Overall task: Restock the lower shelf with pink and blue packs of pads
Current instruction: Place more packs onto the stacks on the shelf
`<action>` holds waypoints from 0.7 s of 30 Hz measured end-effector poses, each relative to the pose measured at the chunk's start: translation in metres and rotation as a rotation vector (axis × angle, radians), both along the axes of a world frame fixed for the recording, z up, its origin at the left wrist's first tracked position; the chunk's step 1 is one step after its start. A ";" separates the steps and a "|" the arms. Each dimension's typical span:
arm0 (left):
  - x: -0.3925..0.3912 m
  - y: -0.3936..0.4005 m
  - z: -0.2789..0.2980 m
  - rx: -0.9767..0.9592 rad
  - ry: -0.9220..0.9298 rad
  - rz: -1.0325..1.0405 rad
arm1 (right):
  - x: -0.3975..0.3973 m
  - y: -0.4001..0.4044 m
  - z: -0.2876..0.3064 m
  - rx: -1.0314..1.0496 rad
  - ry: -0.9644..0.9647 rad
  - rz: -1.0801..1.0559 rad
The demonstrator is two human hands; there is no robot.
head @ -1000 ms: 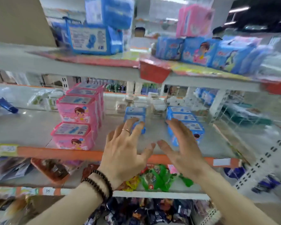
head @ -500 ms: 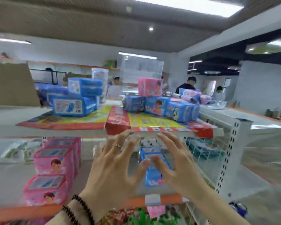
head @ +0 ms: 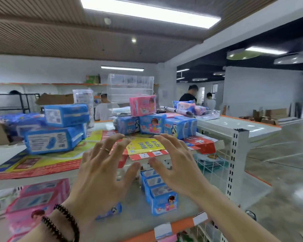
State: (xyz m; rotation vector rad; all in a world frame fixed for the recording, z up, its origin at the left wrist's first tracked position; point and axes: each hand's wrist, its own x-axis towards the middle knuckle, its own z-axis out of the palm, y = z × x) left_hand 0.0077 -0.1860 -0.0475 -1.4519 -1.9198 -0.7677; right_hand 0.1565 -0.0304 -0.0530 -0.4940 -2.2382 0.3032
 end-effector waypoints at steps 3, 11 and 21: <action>-0.009 0.002 0.003 -0.023 0.004 -0.002 | -0.008 -0.001 -0.001 -0.010 0.000 -0.014; -0.035 0.009 0.007 -0.031 -0.024 -0.034 | -0.027 -0.005 0.004 0.000 -0.012 -0.058; -0.038 0.032 0.008 -0.055 -0.006 -0.056 | -0.026 0.009 0.012 0.052 0.012 -0.073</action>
